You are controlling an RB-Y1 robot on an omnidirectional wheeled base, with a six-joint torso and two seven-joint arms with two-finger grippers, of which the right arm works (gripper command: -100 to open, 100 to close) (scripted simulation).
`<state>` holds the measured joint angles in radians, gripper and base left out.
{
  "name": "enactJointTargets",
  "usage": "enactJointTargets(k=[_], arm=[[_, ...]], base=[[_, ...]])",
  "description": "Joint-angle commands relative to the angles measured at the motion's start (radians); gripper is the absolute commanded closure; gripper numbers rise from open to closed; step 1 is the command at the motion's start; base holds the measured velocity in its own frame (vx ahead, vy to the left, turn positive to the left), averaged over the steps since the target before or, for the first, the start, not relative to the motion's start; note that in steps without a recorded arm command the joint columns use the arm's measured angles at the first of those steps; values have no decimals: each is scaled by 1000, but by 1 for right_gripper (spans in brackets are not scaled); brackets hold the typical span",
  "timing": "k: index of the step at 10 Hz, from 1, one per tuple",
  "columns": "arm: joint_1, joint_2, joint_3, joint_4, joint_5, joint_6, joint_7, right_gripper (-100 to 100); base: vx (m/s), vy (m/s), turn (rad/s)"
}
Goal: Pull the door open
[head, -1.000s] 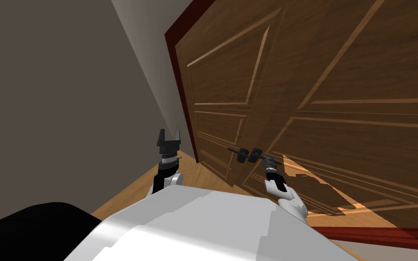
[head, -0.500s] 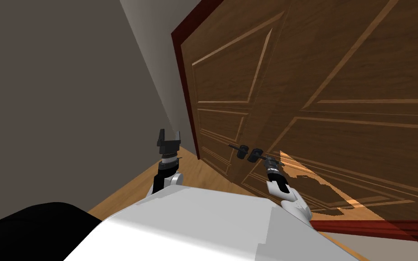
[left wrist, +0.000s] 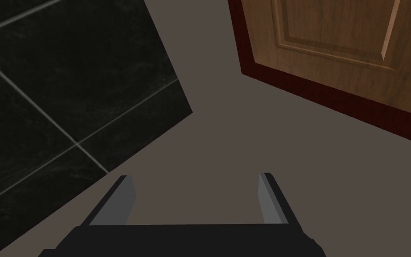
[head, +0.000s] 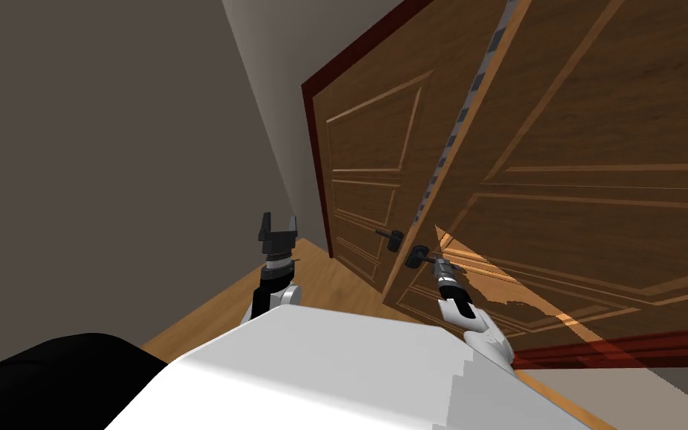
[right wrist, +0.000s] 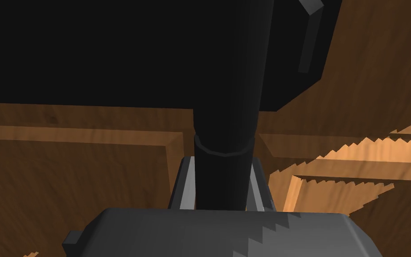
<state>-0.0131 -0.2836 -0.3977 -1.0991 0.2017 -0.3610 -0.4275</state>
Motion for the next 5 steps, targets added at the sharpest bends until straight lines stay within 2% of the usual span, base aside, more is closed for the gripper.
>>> enactJointTargets(k=[1, 2, 3, 4, 5], arm=[[-3, -5, 28, -7, 2, -6, -16, 100], [-5, -6, 44, -8, 3, -9, -24, 100], [-9, -16, 32, 11, 0, -10, -22, 100], [-3, -24, 55, 6, 4, -16, -42, 100], [0, -29, 65, 4, 5, -20, -49, 100]], base=[[-211, -74, 156], [-202, -70, 165], [-87, -31, 54], [-174, -20, 120], [-226, -55, 116]])
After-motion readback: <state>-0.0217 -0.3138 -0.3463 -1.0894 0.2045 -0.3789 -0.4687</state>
